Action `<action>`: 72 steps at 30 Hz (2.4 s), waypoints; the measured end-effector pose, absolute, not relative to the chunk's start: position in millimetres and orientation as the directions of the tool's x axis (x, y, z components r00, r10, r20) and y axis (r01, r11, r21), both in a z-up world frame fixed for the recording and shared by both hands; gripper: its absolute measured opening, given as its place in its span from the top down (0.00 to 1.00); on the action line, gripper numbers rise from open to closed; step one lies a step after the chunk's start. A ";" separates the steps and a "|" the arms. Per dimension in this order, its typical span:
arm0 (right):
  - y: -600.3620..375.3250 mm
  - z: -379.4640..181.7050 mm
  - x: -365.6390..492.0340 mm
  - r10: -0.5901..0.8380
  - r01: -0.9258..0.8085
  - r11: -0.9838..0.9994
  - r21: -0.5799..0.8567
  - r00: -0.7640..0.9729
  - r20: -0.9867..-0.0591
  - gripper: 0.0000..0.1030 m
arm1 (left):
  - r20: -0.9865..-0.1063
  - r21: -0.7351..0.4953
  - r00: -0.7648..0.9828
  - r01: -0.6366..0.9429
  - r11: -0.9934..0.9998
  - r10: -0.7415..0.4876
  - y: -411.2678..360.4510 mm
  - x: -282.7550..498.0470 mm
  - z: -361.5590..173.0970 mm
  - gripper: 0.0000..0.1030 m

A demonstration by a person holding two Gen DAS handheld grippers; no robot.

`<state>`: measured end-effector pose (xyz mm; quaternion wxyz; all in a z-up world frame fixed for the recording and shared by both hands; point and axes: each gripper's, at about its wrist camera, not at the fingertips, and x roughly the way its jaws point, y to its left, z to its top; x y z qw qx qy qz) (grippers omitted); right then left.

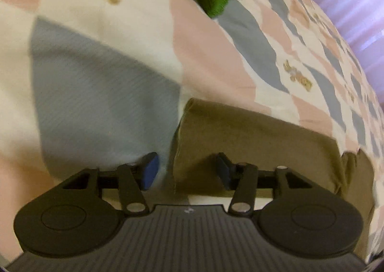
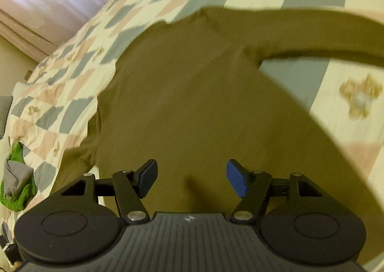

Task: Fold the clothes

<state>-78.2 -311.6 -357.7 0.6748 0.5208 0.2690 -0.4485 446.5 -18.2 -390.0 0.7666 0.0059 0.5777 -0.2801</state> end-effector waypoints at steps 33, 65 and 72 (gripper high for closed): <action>-251.0 -291.8 -114.3 -0.252 0.906 0.371 0.206 0.311 -0.916 0.23 | -0.916 0.061 0.284 0.797 0.601 -0.284 -125.4 128.8 -243.7 0.47; -175.6 -125.0 -221.3 -0.326 0.784 0.585 0.207 0.461 -0.826 0.11 | -0.808 0.145 0.434 0.801 0.581 -0.397 -85.9 -105.2 -83.5 0.19; -171.4 -117.3 -229.3 -0.341 0.784 0.593 0.185 0.453 -0.824 0.10 | -0.802 0.141 0.434 0.806 0.576 -0.410 -81.6 -116.4 -77.1 0.16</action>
